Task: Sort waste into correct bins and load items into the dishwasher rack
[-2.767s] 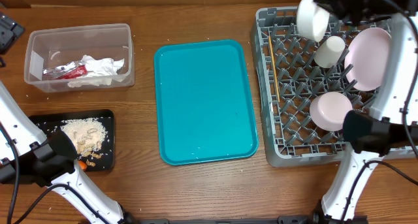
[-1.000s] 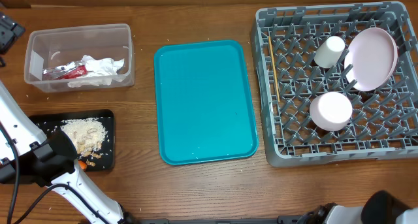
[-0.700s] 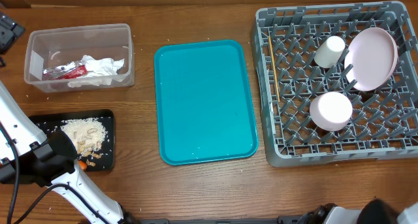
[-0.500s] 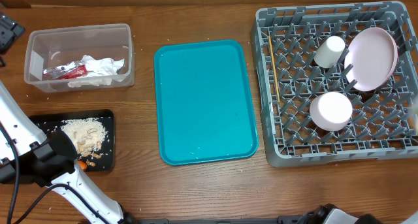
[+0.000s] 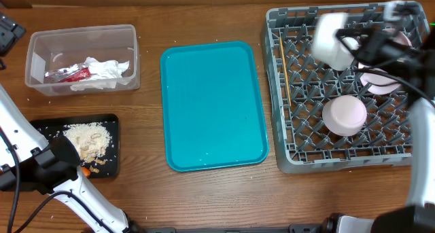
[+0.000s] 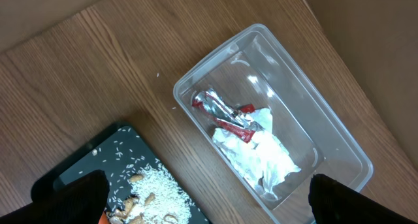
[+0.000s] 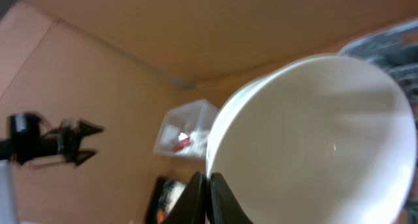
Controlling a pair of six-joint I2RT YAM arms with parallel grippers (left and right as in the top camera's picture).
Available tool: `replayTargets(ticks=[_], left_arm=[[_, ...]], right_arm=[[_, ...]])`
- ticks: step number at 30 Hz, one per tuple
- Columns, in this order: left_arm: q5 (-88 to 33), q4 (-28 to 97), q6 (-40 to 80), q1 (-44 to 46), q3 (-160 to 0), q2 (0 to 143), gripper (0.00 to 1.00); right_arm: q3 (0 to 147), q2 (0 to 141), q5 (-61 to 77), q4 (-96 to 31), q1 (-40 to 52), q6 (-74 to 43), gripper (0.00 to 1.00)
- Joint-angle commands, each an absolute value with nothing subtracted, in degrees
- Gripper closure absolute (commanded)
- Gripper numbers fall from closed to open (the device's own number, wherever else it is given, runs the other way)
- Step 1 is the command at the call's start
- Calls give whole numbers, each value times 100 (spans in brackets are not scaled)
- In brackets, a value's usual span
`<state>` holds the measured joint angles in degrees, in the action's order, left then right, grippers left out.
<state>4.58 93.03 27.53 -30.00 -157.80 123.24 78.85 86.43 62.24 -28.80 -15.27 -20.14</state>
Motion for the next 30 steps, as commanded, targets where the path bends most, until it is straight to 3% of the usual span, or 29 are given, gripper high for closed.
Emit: replayTargets(ticks=[1,10,20,30], left_arm=[[506,9295,2834,-2961,-15793,12370,0],[504,9295,2834,-2961,-15793,12370,0],[504,9295,2834,-2961,-15793,12370,0],[504,9295,2834,-2961,-15793,12370,0]], right_arm=[[7651,9227,6466,-2532,-1210,-2427,96],[7651,10429,6412,-1446,-1125,-2947,96],[7651,10490,6001,-1723,-1535,-4047,96],[7653,10490,5535,-2727,-1815,-4062,96]])
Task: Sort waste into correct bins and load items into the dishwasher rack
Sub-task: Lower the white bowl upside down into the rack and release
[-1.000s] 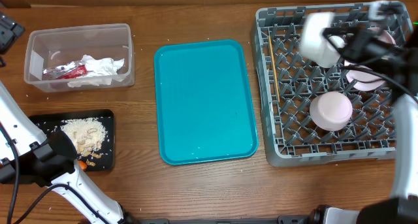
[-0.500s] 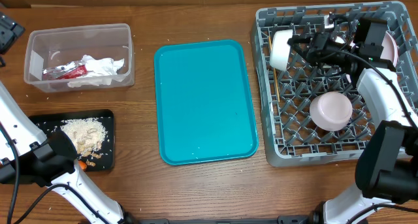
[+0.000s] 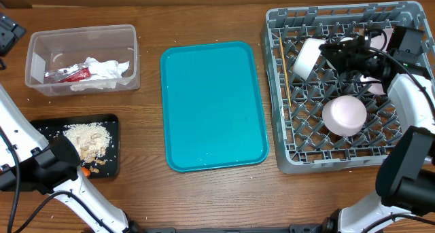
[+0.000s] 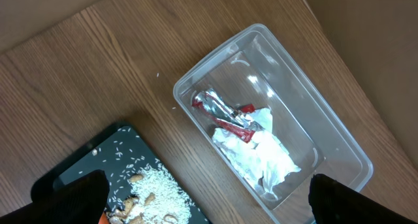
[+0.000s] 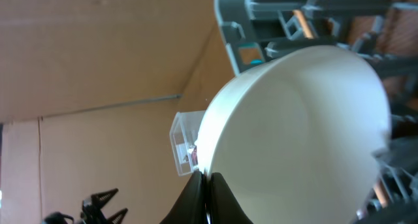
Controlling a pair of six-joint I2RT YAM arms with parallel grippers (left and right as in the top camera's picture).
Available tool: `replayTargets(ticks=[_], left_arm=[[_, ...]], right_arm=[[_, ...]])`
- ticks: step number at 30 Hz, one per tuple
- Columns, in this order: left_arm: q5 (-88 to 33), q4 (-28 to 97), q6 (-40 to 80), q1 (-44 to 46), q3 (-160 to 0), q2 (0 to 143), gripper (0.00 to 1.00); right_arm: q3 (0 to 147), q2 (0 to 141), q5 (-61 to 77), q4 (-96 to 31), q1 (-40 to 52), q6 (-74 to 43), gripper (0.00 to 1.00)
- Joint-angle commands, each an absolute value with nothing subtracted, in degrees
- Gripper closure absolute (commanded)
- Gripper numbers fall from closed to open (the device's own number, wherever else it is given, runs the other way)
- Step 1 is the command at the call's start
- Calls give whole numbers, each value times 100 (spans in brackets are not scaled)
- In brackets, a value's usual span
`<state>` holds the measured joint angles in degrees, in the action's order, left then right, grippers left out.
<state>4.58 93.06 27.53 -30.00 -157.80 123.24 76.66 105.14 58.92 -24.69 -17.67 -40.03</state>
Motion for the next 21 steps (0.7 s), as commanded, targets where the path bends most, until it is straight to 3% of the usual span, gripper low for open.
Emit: replayTargets(ticks=[1,8,17,21], left_arm=[[504,9295,2834,-2961,-15793,12370,0],[504,9295,2834,-2961,-15793,12370,0],[504,9295,2834,-2961,-15793,12370,0],[504,9295,2834,-2961,-15793,12370,0]], right_arm=[[7658,10488,5535,-2766,-1828,-4060,96],[7985,10296,5354,-3157,-2008,-4071,87],[9522,10092,2624,-6436,-2156,-3511,82],[10197,10090,2134,-7323,-2152,-3402,78]])
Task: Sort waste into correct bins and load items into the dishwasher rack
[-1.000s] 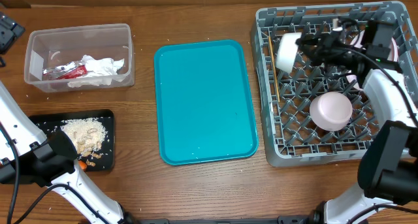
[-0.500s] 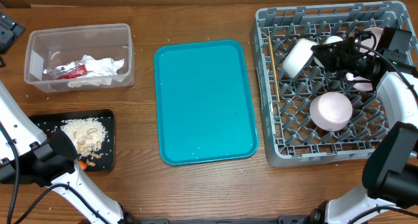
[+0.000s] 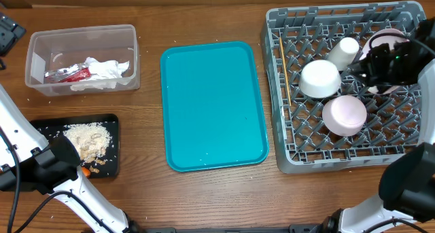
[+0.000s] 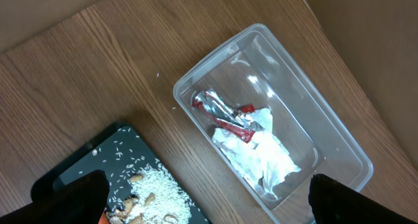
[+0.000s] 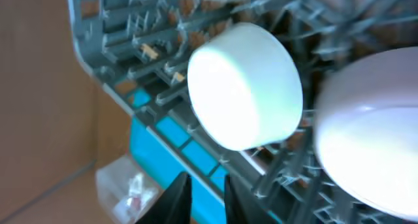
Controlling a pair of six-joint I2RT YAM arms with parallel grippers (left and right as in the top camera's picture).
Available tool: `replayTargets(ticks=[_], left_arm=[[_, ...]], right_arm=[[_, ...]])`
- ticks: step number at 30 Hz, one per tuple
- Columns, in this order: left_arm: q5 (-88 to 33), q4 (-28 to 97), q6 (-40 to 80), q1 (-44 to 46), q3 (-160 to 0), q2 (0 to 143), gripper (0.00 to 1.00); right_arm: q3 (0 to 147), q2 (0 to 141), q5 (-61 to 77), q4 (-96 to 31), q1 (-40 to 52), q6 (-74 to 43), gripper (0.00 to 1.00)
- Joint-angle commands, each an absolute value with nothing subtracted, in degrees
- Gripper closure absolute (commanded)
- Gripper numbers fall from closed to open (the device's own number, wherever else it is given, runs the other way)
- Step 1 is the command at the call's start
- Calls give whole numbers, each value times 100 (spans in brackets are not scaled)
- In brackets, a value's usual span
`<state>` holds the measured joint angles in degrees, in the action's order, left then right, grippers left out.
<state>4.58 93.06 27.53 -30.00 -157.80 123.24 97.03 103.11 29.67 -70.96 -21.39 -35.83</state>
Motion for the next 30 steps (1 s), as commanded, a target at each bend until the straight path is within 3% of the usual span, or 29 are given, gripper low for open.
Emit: replayTargets(ticks=[1,7,9,10,20,22,30], left_arm=[[504,9295,2834,-2961,-15793,12370,0],[506,9295,2834,-2961,-15793,12370,0],[504,9295,2834,-2961,-15793,12370,0],[506,9295,2834,-2961,-15793,12370,0],[504,9295,2834,-2961,-15793,12370,0],[504,9295,2834,-2961,-15793,12370,0],[504,9295,2834,-2961,-15793,12370,0]], right_arm=[[10359,10090,2086,-7452,-2132,-3398,78],[11039,10090,1774,-7852,-1739,-3297,69],[11021,10151,1271,-7988,-1269,-3326,48],[11021,10184,1046,-8029,-1085,-3374,44],[11034,10210,71,-7588,786,-3472,31],[11034,10180,25,-7507,1002,-3583,26],[11034,9271,-1321,-7859,1485,-3872,22]])
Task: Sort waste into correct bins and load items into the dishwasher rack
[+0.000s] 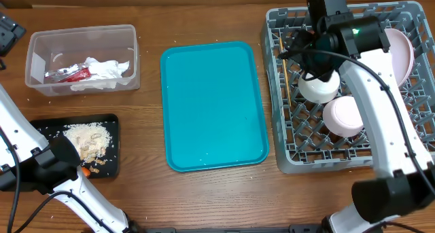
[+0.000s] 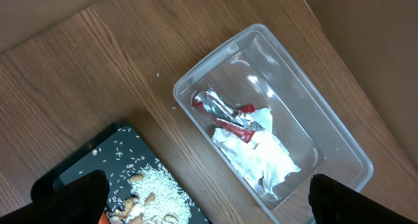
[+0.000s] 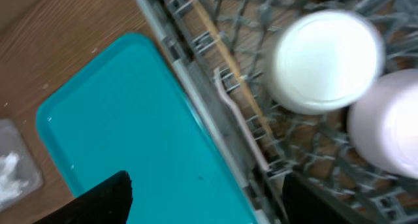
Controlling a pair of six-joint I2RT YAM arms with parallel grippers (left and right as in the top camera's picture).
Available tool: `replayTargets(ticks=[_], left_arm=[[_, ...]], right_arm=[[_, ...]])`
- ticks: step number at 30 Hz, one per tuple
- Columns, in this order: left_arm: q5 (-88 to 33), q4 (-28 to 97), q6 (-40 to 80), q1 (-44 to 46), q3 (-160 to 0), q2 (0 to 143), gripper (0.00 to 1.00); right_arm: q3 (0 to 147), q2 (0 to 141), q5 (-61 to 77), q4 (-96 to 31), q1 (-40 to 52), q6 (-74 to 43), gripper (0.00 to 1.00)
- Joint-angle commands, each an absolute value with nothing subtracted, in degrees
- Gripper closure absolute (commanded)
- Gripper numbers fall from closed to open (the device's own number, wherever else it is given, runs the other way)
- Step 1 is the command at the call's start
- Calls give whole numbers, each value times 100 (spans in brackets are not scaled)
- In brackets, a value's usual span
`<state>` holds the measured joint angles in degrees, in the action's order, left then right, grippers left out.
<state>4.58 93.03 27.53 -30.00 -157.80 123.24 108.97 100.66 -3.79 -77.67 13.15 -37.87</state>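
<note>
A white bowl [image 1: 319, 87] [image 3: 323, 61] lies upside down in the grey dishwasher rack [image 1: 272, 90], next to an upturned pink bowl [image 1: 343, 116] [image 3: 392, 126] and a pink plate [image 1: 399, 53]. Wooden chopsticks [image 1: 285, 73] lie along the rack's left side. My right gripper [image 1: 298, 51] [image 3: 209, 198] hangs open and empty above the rack's left edge, beside the teal tray [image 1: 212, 104]. At the far left, my left gripper [image 2: 206, 198] is open and empty, high over the clear bin [image 2: 274, 113] and the black tray of rice [image 2: 130, 185].
The clear bin [image 1: 81, 56] holds a red wrapper and crumpled paper. Rice and food scraps fill the black tray [image 1: 81, 141]. Between the bins and the rack lies the teal tray [image 3: 130, 132], bare. My left arm runs up the table's left edge.
My right gripper has moved from the rack's right side to above its left edge and now stands wide open. The white bowl stays upside down in the rack. The left arm is unchanged.
My right gripper first held the white bowl in the air over the rack. Then it had the bowl down on its side among the prongs. Then the bowl sat upside down with the gripper beside it, and now the gripper is away and open.
</note>
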Motion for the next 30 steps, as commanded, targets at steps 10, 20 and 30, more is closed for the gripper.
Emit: replayTargets(ticks=[10,20,30], left_arm=[[504,9295,2834,-2961,-15793,12370,0],[504,9297,2834,-2961,-15793,12370,0],[504,9295,2834,-2961,-15793,12370,0]], right_arm=[[11032,8176,-1625,-9100,1831,-3470,0],[11032,8206,-1638,-9277,1826,-3472,0],[11019,7435,-2086,-9174,1354,-3503,0]])
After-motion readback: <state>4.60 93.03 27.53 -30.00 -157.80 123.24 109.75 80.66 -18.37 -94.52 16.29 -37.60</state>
